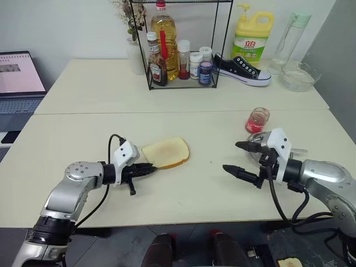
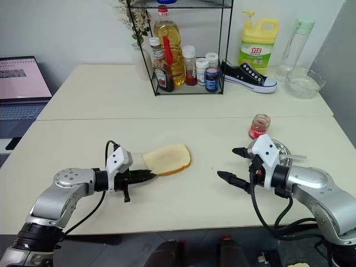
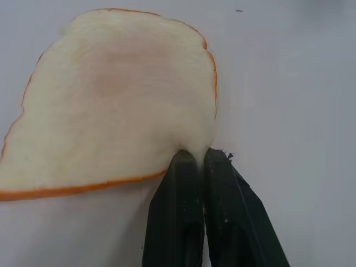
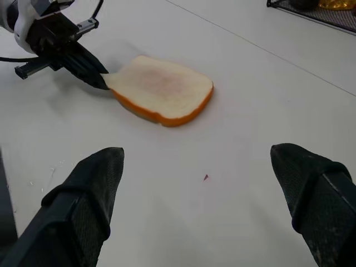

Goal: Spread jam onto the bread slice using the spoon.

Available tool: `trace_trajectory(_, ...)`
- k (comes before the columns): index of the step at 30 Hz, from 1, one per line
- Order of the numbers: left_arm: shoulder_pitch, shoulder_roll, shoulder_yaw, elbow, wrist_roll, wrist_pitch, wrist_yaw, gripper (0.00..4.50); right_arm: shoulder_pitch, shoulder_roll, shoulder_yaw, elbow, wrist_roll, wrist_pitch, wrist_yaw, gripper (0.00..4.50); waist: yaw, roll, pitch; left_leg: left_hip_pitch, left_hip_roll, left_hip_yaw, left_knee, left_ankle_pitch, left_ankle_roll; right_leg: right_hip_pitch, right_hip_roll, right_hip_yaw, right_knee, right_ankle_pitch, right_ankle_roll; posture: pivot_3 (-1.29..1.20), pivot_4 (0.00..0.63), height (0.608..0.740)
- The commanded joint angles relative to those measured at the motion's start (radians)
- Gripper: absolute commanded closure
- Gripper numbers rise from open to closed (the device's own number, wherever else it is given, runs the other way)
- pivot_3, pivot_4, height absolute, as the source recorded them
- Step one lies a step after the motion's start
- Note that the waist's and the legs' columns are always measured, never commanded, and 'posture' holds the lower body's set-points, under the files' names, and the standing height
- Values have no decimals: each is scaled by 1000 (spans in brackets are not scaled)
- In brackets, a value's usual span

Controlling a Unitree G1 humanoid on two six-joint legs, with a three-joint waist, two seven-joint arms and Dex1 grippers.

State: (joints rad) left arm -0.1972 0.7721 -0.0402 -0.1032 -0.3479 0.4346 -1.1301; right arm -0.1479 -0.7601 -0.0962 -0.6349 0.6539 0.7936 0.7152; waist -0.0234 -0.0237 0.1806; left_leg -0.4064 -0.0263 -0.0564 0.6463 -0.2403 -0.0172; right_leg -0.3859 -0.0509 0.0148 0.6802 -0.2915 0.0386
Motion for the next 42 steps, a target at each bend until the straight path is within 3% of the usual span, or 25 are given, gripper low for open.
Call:
trace_trajectory(1,1,12,-33,-76,-12,-20,-47,4460,0,4,-7,-49,29,-5,2,0,1,0,0,0,0,0,0,0,0,0,0,0,0,0,0,0,150,740)
trace_trajectory(5,-10,-12,-80,-89,-7,-35,-63,4460,1,16,4,-62,44,2,-8,0,1,0,0,0,0,0,0,0,0,0,0,0,0,0,0,0,150,740)
trace_trajectory(9,-48,-17,-152,10,104,-166,-66,4460,0,10,7,-63,52,5,-7,0,2,0,0,0,0,0,0,0,0,0,0,0,0,0,0,0,150,740)
trace_trajectory(15,-117,-79,-140,171,174,-287,3,4460,-9,12,17,-60,46,3,-17,0,5,0,0,0,0,0,1,0,0,0,0,-1,0,0,0,0,150,740)
trace_trajectory(25,-99,-48,-125,167,162,-287,-26,4460,-1,4,13,-67,51,7,-26,0,3,0,0,0,0,0,0,0,0,0,0,-1,0,0,0,0,150,740)
trace_trajectory(26,-99,-48,-122,162,156,-280,-26,4001,-2,5,13,-67,52,8,-28,0,3,0,0,0,0,0,0,0,0,0,0,-1,0,0,0,0,150,740)
trace_trajectory(31,-84,-1,-80,85,99,-183,-41,2557,12,7,-5,-75,57,20,-49,0,1,0,0,0,0,0,0,0,0,0,0,-1,0,0,0,0,150,740)
trace_trajectory(38,-101,139,77,-213,-133,142,-55,230,133,27,-273,-99,230,125,-172,0,11,0,0,-1,0,-1,1,0,0,0,0,-1,0,0,0,0,150,740)
trace_trajectory(39,-119,139,77,-237,-149,169,-44,23,148,23,-303,-97,245,131,-181,0,15,0,0,-1,0,-1,1,0,0,1,0,-1,0,0,0,0,150,740)
trace_trajectory(42,-251,15,8,-254,-142,169,43,23,201,61,-426,-69,330,166,-273,0,27,0,0,1,-1,-1,1,0,0,3,0,-1,0,0,0,0,150,740)
